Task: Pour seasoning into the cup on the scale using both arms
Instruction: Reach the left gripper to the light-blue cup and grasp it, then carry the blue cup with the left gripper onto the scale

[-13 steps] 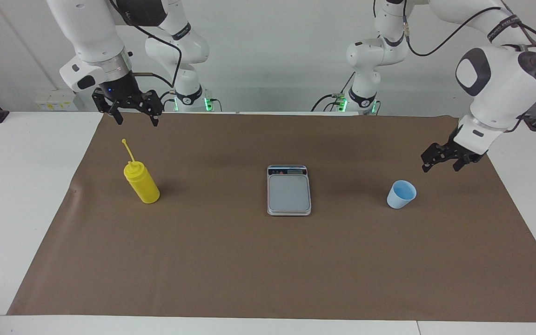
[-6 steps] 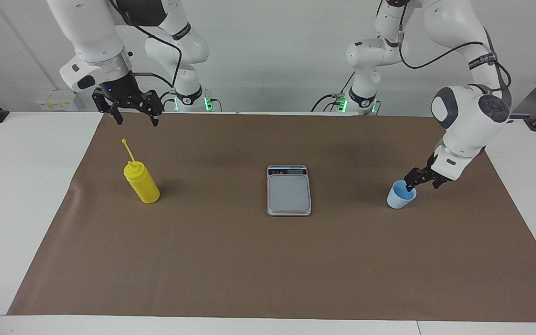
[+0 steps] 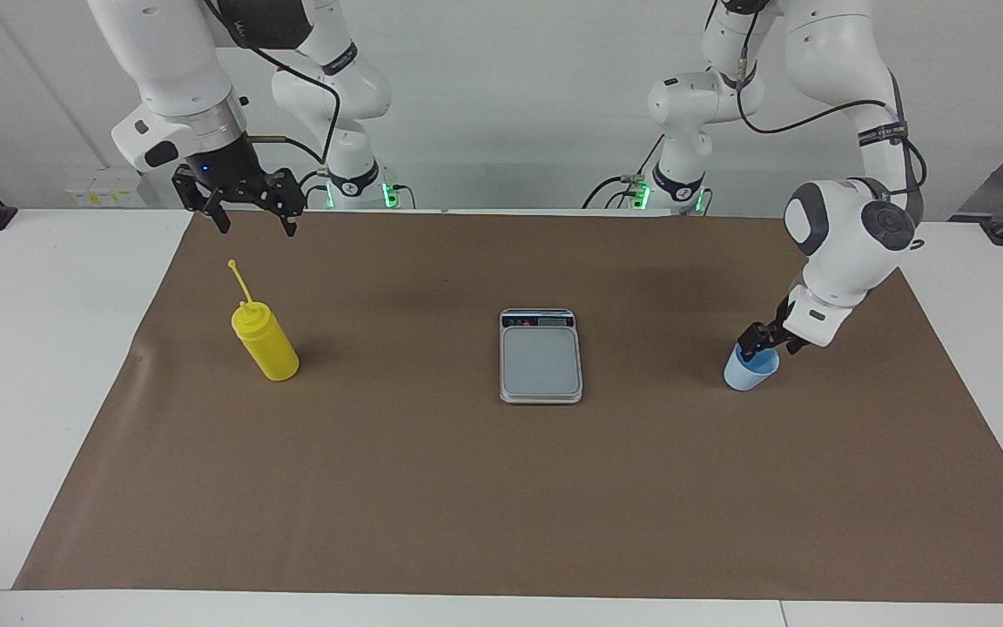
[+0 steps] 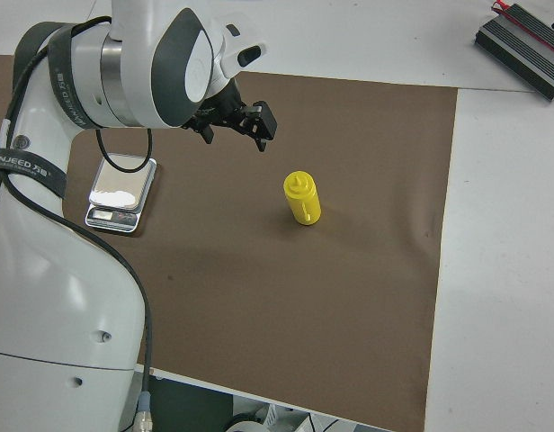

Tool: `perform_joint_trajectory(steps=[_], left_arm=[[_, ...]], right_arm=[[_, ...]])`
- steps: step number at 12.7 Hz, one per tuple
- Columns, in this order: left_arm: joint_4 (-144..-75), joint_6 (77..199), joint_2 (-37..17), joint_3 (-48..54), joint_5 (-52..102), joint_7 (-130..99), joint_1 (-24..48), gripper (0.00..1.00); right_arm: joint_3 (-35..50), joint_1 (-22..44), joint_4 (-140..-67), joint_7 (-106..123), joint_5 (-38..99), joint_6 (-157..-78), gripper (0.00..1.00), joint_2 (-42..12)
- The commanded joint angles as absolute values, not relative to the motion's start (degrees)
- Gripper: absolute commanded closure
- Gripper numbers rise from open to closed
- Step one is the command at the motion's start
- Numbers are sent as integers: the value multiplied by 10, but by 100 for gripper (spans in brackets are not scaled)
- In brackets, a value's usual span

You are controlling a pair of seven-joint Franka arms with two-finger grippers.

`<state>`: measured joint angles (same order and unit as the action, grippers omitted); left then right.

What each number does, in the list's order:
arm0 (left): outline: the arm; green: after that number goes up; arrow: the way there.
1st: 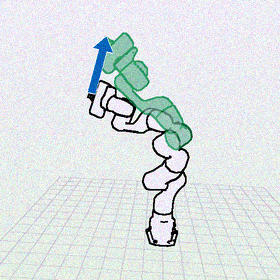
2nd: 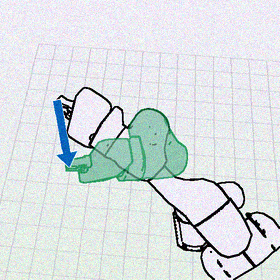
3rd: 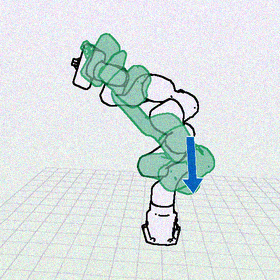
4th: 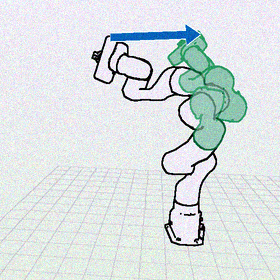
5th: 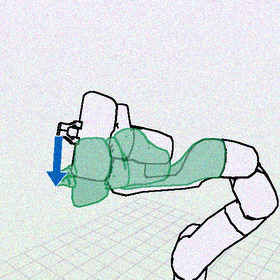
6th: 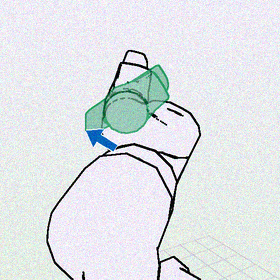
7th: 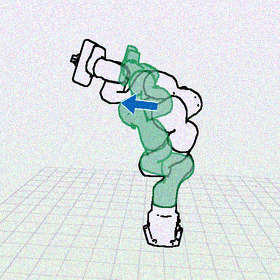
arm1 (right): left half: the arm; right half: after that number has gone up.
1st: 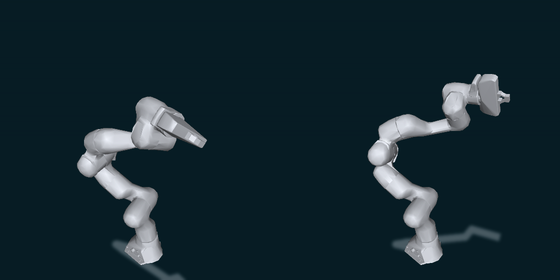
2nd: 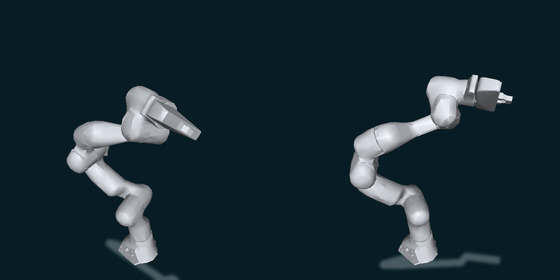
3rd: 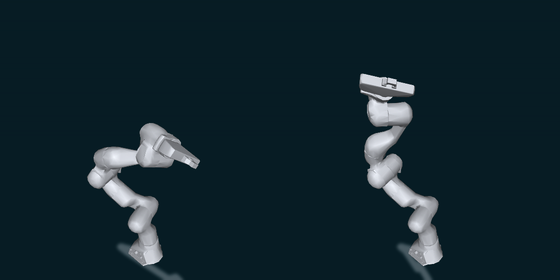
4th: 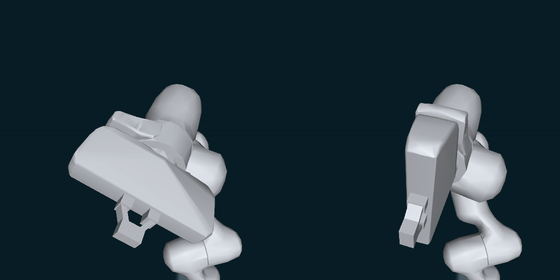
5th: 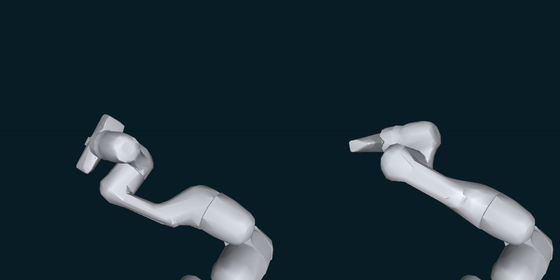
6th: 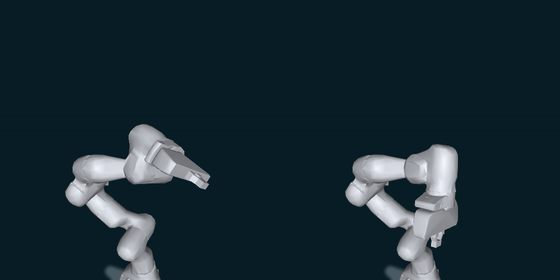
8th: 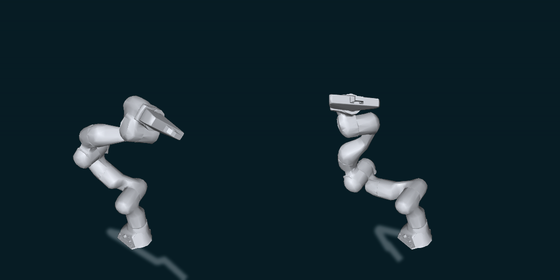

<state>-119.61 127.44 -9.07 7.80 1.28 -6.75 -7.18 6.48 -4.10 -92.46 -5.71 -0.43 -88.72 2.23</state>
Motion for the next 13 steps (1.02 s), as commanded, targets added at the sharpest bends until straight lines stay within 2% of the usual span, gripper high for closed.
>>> perform_joint_trajectory(steps=[1,2,4,10,13], left_arm=[[-1203,1292,-91,78,10,-76,-68,95],[-1202,1289,-91,78,9,-68,-67,100],[-1183,1274,-97,78,8,-54,-66,100],[-1001,1096,-107,84,13,-54,-59,100],[-902,986,-126,91,20,-95,-17,100]], right_arm=[[68,-48,-940,-58,5,-892,0,36],[68,-48,-940,-58,5,-892,0,36],[68,-48,-940,-58,5,-892,0,36],[68,-48,-940,-58,5,-892,0,36],[68,-48,-940,-58,5,-892,0,36]])
